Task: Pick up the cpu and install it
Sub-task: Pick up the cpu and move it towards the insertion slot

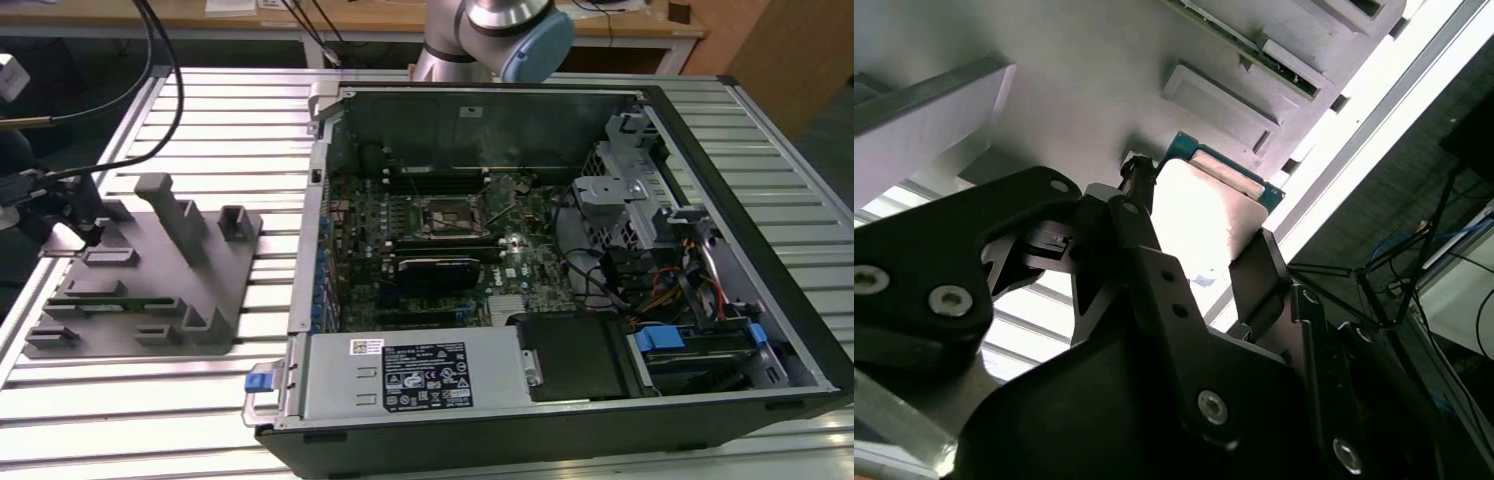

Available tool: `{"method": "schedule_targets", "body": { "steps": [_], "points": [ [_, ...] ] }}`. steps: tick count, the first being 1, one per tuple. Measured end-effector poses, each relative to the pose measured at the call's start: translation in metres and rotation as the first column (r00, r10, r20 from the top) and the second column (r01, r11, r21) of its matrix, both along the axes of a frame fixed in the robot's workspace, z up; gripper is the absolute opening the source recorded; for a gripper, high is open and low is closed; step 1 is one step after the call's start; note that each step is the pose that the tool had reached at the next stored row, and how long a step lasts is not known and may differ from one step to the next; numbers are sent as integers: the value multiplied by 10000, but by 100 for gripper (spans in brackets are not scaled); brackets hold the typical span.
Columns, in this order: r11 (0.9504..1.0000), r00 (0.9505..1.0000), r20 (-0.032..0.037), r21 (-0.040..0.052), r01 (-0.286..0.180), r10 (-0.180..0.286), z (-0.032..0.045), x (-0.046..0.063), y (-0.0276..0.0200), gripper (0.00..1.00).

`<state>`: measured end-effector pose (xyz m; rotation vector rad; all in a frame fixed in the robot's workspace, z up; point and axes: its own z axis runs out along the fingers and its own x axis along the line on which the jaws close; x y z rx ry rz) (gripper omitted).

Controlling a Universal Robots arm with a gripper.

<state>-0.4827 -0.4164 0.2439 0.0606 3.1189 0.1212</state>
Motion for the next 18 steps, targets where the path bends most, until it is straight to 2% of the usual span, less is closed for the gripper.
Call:
{"method": "schedule_targets", "body": {
  "steps": [18],
  "points": [
    [10000,10000,1,77,0,0,178,0,0,55]
  ]
}}
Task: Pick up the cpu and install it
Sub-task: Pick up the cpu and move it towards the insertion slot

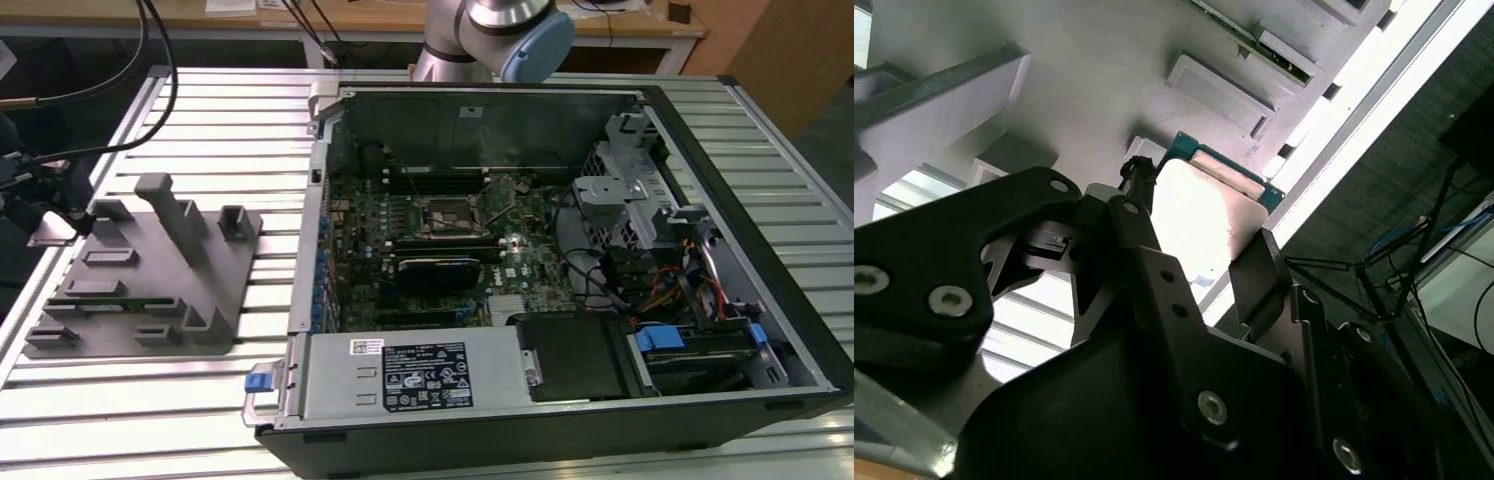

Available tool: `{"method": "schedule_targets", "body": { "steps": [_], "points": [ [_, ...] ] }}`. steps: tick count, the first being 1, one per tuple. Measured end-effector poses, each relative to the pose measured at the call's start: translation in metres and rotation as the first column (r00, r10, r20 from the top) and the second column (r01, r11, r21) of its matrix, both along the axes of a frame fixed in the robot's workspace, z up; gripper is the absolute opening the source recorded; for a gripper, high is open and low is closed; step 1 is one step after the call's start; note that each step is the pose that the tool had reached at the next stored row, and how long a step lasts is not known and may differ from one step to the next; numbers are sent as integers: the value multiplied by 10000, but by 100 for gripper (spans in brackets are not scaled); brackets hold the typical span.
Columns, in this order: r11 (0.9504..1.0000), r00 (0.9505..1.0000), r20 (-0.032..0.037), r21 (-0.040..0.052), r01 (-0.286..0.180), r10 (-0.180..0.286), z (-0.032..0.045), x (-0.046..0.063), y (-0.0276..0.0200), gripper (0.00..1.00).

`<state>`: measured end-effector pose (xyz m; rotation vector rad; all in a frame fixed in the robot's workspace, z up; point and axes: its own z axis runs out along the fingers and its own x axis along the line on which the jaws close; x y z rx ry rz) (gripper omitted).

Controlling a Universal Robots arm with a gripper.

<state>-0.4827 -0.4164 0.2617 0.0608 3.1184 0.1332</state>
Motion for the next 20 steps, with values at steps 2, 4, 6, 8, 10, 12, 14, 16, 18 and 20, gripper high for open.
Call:
{"method": "schedule_targets", "body": {
  "steps": [2,4,6,8,10,12,14,16,18,20],
  "points": [
    [10000,10000,-1,10,0,0,15,0,0,55],
    [10000,10000,0,21,0,0,29,0,0,55],
    [10000,10000,-1,33,0,0,45,0,0,55],
    [10000,10000,-1,44,0,0,62,0,0,55],
    [10000,10000,-1,55,0,0,78,0,0,55],
    [10000,10000,0,66,0,0,93,0,0,55],
    [10000,10000,-1,75,0,0,110,0,0,55],
    [10000,10000,-1,86,0,0,125,0,0,55],
    [10000,10000,0,96,0,0,143,0,0,55],
    [9999,10000,0,106,0,0,160,0,0,55]
  ]
}}
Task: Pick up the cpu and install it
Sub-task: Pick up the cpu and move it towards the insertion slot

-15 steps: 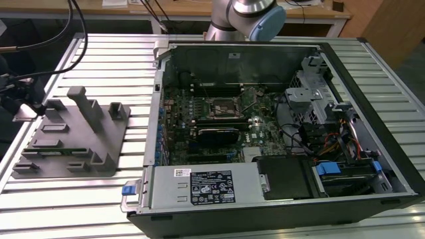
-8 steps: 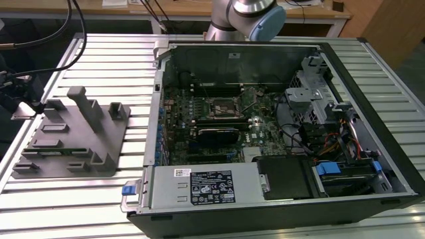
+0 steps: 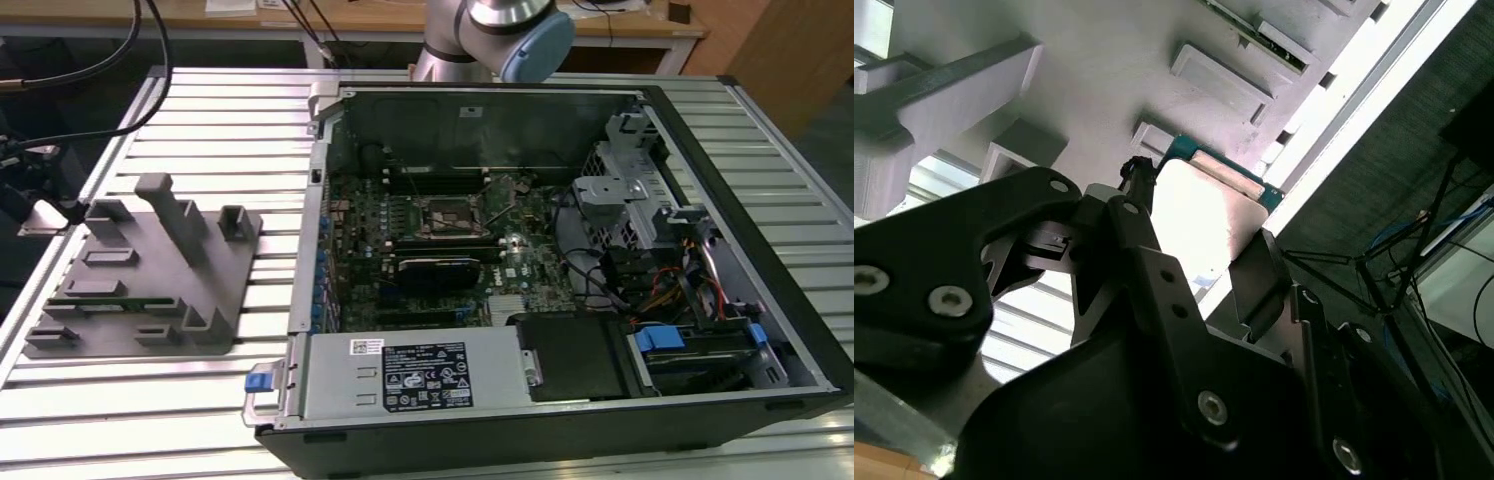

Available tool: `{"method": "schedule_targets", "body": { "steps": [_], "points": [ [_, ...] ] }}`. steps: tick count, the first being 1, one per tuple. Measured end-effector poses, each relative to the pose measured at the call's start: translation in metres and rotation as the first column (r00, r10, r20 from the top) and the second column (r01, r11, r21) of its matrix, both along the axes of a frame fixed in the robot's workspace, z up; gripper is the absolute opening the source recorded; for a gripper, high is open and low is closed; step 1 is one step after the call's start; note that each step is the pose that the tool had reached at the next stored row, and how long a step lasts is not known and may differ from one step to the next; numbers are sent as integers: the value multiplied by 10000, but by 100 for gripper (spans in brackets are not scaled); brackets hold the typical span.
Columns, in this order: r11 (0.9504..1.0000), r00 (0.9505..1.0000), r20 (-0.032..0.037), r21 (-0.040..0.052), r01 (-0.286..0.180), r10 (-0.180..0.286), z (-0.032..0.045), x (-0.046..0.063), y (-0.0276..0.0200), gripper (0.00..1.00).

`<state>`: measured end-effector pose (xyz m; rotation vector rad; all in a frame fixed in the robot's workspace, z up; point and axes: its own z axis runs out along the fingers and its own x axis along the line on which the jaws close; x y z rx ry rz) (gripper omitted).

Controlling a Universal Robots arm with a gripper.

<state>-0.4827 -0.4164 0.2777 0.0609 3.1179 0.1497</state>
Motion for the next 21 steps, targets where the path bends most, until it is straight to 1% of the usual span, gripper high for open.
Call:
{"method": "schedule_targets", "body": {
  "steps": [7,21],
  "points": [
    [10000,10000,0,24,0,0,60,0,0,55],
    [10000,10000,0,68,0,0,205,0,0,55]
  ]
}}
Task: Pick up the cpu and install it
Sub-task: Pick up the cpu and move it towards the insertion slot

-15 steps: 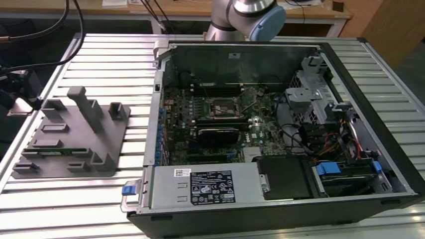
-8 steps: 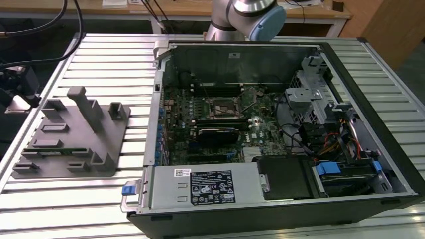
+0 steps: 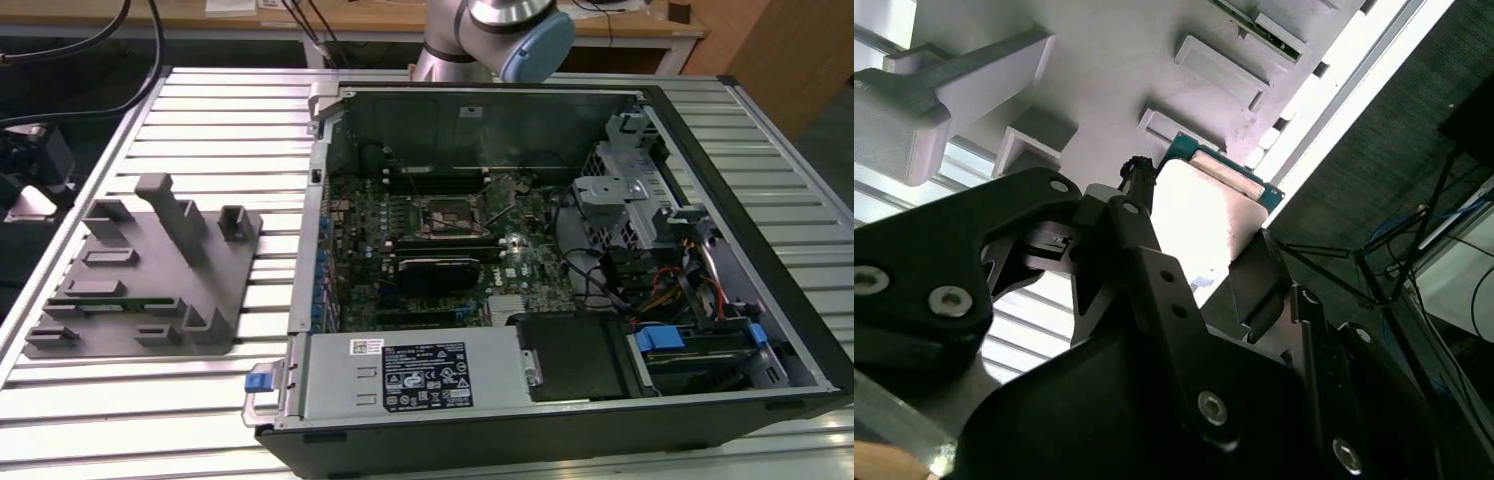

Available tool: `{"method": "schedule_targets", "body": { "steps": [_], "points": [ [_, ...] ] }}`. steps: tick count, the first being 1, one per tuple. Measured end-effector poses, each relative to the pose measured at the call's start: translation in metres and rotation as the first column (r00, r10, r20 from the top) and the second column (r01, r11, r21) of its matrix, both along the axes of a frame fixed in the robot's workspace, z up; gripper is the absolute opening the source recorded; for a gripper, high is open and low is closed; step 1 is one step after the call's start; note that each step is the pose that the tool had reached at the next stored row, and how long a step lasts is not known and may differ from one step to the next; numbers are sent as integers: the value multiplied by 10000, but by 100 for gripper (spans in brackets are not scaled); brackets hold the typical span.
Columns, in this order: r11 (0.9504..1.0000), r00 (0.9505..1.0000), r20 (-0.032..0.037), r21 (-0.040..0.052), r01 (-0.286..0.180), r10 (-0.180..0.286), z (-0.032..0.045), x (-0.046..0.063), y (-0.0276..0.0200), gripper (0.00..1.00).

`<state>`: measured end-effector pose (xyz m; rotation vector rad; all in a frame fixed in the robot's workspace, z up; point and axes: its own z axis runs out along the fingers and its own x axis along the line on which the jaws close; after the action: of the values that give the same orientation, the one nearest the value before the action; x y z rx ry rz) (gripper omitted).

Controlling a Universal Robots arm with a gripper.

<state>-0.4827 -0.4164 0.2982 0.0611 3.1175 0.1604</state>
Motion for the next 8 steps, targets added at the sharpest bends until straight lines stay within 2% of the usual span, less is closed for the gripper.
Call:
{"method": "schedule_targets", "body": {
  "steps": [8],
  "points": [
    [10000,10000,0,18,0,0,83,0,0,55]
  ]
}}
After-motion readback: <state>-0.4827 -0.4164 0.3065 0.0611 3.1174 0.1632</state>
